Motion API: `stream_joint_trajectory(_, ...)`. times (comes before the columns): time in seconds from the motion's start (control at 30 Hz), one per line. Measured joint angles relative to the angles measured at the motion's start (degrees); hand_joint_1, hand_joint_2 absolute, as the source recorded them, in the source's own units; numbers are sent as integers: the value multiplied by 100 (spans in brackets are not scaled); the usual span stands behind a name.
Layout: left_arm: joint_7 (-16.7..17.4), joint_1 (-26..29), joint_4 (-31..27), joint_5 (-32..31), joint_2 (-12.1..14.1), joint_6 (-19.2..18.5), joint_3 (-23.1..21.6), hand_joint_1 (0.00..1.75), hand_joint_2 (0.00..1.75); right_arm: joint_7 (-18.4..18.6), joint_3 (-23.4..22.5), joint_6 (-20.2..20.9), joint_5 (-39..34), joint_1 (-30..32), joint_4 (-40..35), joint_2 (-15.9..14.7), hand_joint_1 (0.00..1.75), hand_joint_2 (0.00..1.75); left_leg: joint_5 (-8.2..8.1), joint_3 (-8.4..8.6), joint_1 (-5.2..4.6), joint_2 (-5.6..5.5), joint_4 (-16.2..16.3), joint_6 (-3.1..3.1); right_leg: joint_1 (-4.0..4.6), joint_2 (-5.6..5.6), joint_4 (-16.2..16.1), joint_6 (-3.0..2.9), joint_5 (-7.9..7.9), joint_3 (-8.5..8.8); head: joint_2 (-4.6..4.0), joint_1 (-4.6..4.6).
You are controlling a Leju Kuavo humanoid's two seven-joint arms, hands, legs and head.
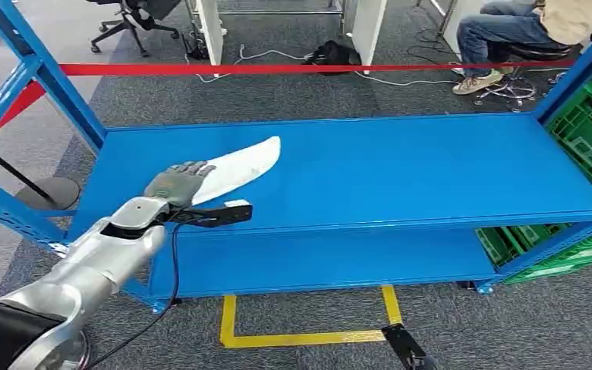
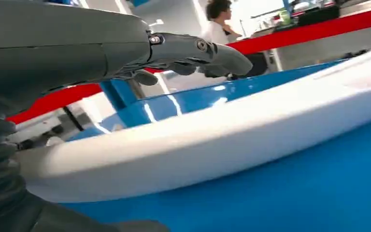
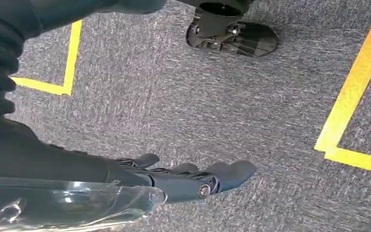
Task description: Take the parts from the cabinet and place them on the table.
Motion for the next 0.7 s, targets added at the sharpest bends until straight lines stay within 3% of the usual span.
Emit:
stream_joint_trajectory(0.1,0,-9,26,-35,15,0,74,0,175,-9,0,0,-7,7,0,0,0,175,1,0,0,0,0,0,0,-1,0,0,0,0,0,0)
stream_joint_trajectory(0.17,-18,-11,48,-44,13,-7,136,40,175,-11,2,-2,-20,6,0,0,0,175,1,0,0,-1,0,0,0,-1,0,0,0,1,0,0)
stream_joint_trajectory(0.2,-35,-11,61,-44,13,-17,188,127,175,-17,2,-4,-24,6,0,0,0,175,1,0,0,-1,0,0,0,0,0,0,0,1,0,0)
stream_joint_trajectory(0.23,-37,-10,79,-52,13,-20,210,169,175,-24,2,-4,-33,8,0,0,0,175,1,0,0,0,0,0,0,0,0,0,0,0,0,0)
stream_joint_trajectory(0.7,-312,34,280,-164,37,52,568,175,175,-50,65,-15,-101,16,0,-2,0,175,2,-3,0,-2,0,0,0,-3,1,0,1,-2,0,0)
